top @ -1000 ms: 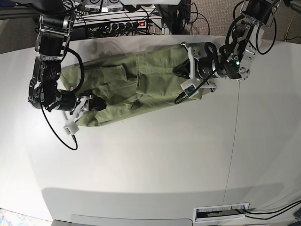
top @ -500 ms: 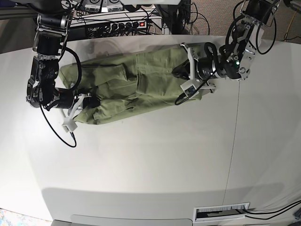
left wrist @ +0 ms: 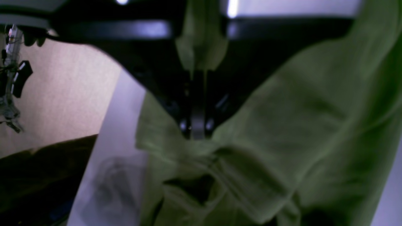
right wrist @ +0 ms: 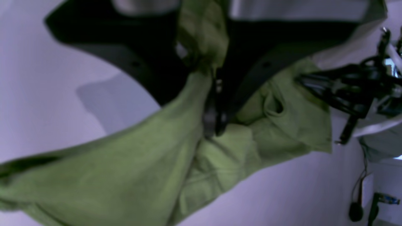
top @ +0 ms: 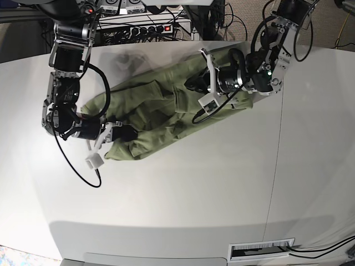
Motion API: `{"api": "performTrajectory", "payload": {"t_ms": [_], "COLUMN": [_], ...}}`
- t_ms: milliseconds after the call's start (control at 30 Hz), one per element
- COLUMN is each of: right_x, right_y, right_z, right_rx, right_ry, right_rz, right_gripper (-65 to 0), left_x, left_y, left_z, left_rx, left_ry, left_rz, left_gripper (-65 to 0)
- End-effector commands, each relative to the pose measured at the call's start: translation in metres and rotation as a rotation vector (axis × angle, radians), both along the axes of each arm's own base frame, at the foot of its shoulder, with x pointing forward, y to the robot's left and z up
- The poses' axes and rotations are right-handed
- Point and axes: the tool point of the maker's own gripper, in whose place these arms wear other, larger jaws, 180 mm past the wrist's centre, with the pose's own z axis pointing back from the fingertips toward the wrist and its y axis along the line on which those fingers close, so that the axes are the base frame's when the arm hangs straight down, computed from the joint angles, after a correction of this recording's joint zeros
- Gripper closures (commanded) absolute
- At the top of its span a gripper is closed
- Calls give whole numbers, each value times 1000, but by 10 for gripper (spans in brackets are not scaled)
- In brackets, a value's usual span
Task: Fold the T-shirt properly
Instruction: 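Drag the bundle edge with the right gripper toward the left gripper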
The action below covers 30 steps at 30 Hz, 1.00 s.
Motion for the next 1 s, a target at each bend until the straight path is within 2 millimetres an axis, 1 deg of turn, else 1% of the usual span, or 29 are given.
{"api": "performTrajectory", "payload": {"t_ms": [0,67,167,267,367,433,567,667,833,967], "right_x": [15,15,15,15,14,14,15,15,16,23], "right_y": [1,-2,-13,-28,-46,-56,-66,-71,-71,-77], "right_z": [23,25,25,26,24,25,28,30,31,40], "right_rx": [19,2,-32,-67,-126,-148,-163,-164,-165,-173], "right_ry": [-80,-91,-91,-91,-83,-83,-87,-91,-94,-117], "right_rz": [-3,-2,-8,-17,-28,-35,-53,-65,-66,-77], "right_gripper": [0,0,0,0,0,0,0,0,0,0], "left_x": [7,9,16,23,24,25,22,20,24,31], "left_y": [2,11,29,39,42,41,34,34,50,57], "left_z": [6,-2,-16,-20,-15,-3,23,34,21,13], "left_rx": [4,75,206,267,269,238,138,113,231,265], "left_ry": [-39,-56,-78,-102,-113,-121,-130,-144,-180,-210], "left_rz": [-3,-7,15,34,29,20,-1,-13,-10,9], "left_gripper": [0,0,0,0,0,0,0,0,0,0]}}
